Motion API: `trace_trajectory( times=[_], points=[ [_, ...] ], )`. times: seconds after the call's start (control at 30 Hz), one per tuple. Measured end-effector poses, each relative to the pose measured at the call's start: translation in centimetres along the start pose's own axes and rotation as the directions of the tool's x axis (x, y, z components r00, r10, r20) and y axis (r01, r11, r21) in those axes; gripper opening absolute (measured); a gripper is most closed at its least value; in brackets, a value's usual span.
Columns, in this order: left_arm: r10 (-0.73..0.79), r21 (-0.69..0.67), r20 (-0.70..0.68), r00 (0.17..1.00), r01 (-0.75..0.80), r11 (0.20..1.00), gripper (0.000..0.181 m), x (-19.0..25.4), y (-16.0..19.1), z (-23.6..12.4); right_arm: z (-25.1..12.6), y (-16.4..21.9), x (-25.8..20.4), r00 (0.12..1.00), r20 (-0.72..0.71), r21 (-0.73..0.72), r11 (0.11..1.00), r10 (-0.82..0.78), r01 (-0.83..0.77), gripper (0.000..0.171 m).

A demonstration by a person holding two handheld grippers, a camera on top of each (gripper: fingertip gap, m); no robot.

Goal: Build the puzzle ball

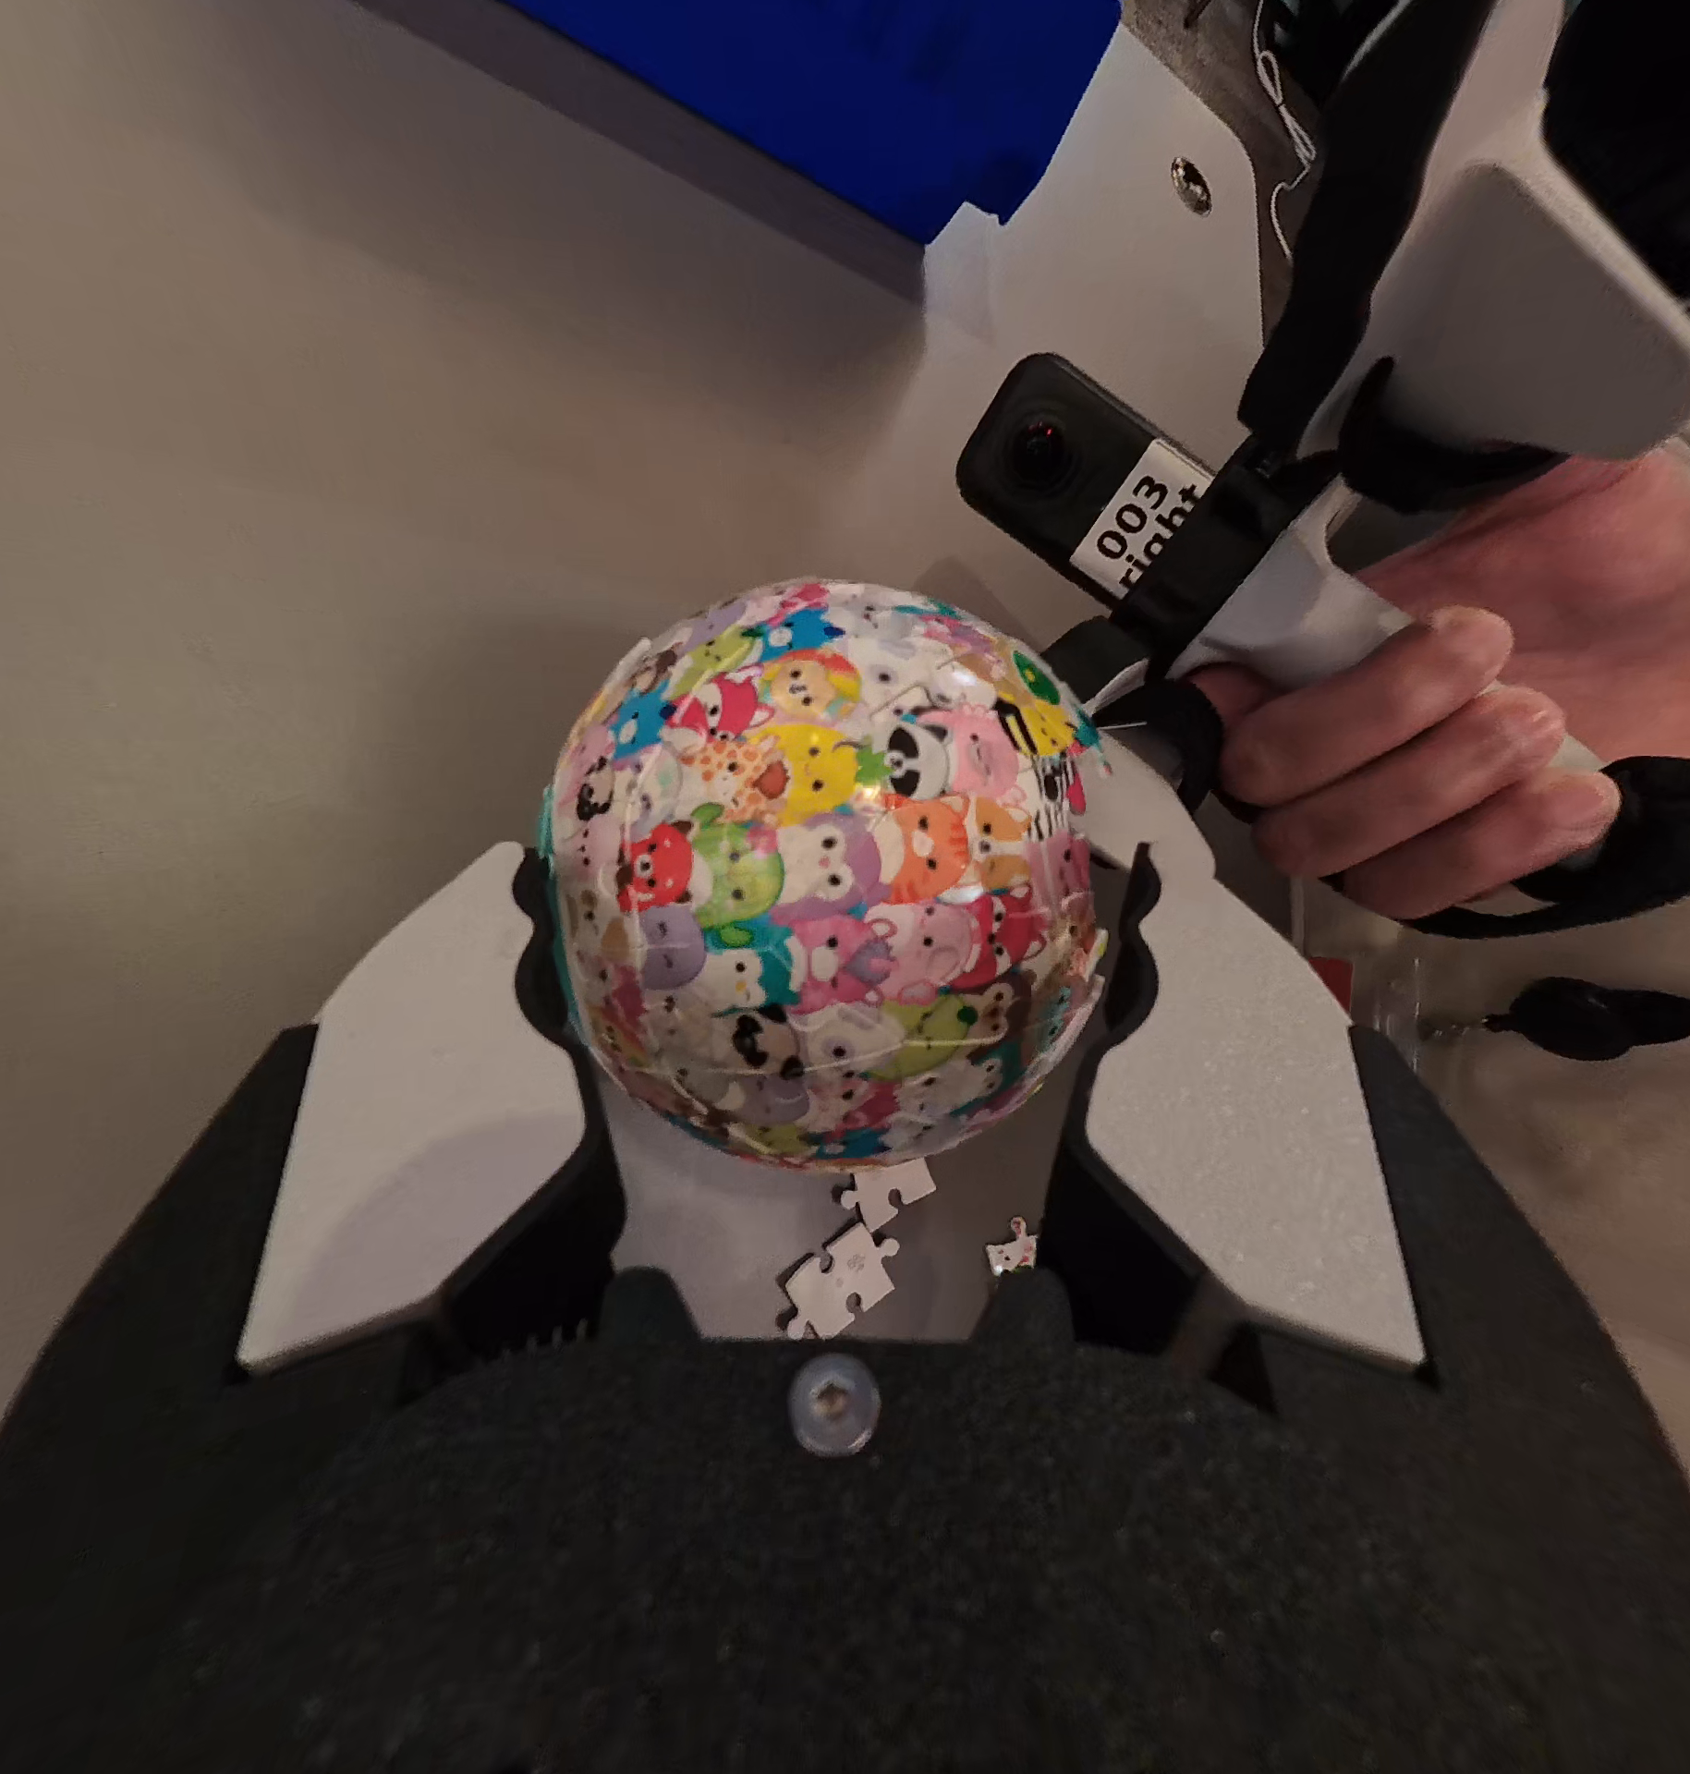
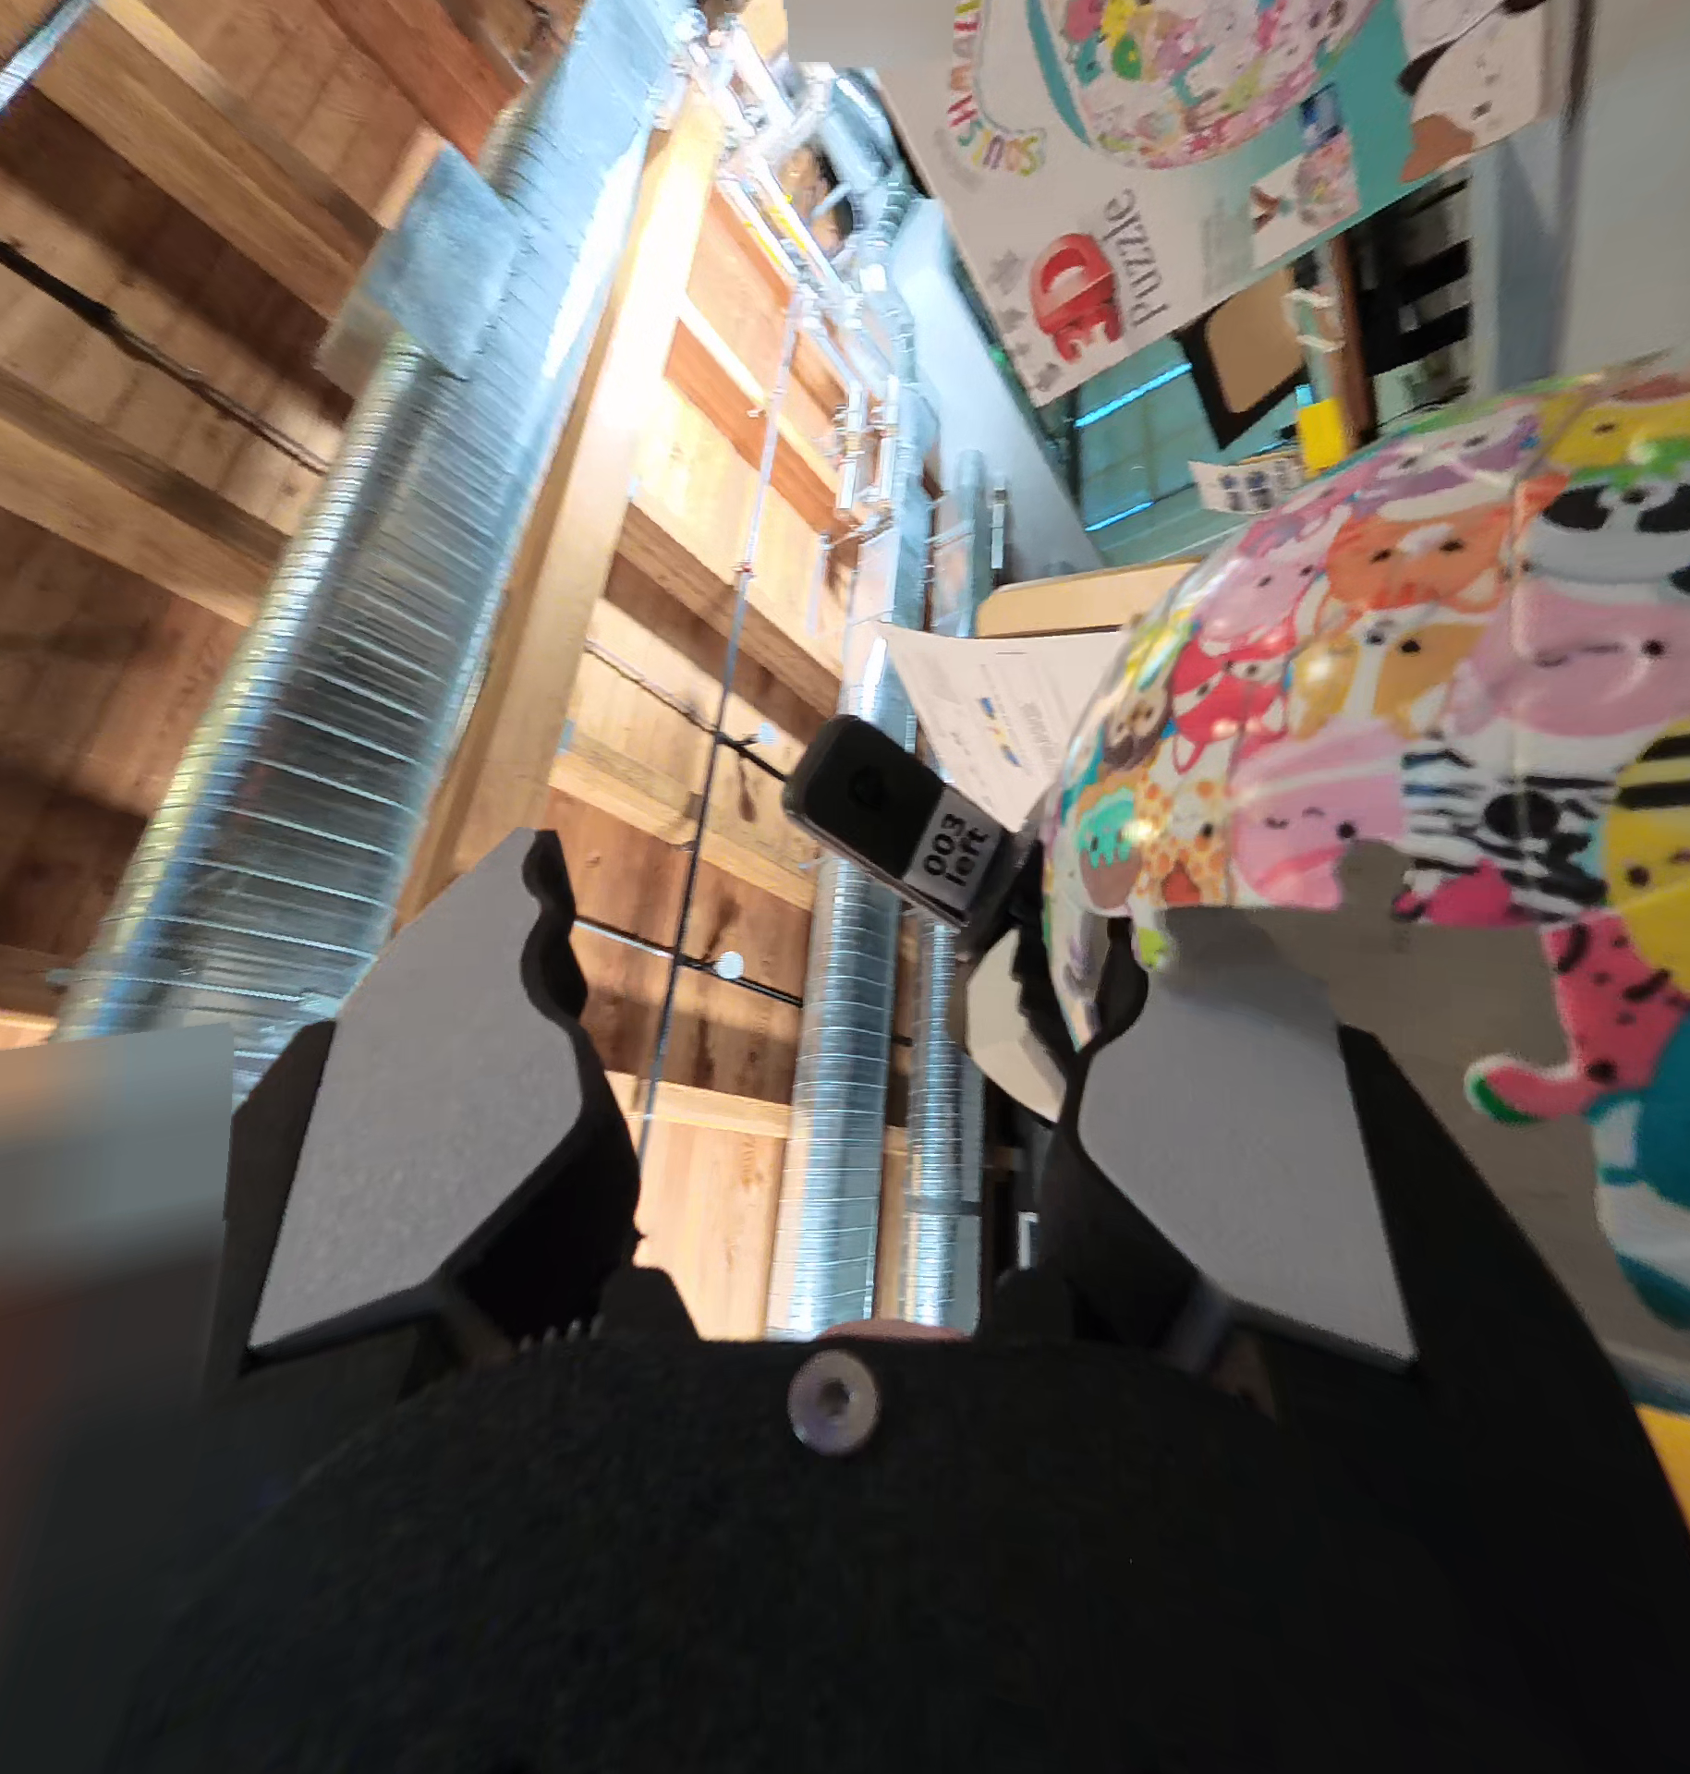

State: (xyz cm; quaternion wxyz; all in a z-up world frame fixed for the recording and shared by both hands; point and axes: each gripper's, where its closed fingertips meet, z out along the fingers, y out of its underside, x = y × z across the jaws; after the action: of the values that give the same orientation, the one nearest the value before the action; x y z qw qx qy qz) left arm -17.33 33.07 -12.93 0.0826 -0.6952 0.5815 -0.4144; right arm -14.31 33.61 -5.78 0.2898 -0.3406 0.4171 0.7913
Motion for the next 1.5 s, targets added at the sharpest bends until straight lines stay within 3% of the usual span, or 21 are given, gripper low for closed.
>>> trace_trajectory(
  times=[0.4,0.7,0.9,1.07,1.5],
  points=[
    [-0.002,-0.011,-0.003,1.000,0.002,1.000,0.109,0.0,0.3,0.2,0.7,0.9,-0.1,1.000,0.010,-0.054,0.998,-0.023,0.023,0.104],
    [-0.074,0.093,-0.066,0.995,0.080,0.992,0.086,-0.7,-1.3,-2.3,0.7,1.1,0.4,1.000,0.012,-0.078,0.997,-0.014,0.015,0.096],
    [-0.103,0.095,0.054,0.993,0.098,0.991,0.079,-3.7,-2.1,-3.2,0.8,1.2,0.5,1.000,0.011,-0.086,0.996,-0.024,0.024,0.096],
    [-0.042,0.050,0.133,0.990,0.035,0.998,0.079,-4.4,-2.0,-3.0,0.9,1.2,0.6,1.000,0.010,-0.090,0.996,-0.018,0.019,0.096],
    [-0.010,0.053,0.175,0.984,0.000,0.999,0.076,-4.4,-2.0,-3.4,0.8,1.1,0.5,1.000,0.025,-0.087,0.996,-0.001,0.003,0.094]
  ],
)
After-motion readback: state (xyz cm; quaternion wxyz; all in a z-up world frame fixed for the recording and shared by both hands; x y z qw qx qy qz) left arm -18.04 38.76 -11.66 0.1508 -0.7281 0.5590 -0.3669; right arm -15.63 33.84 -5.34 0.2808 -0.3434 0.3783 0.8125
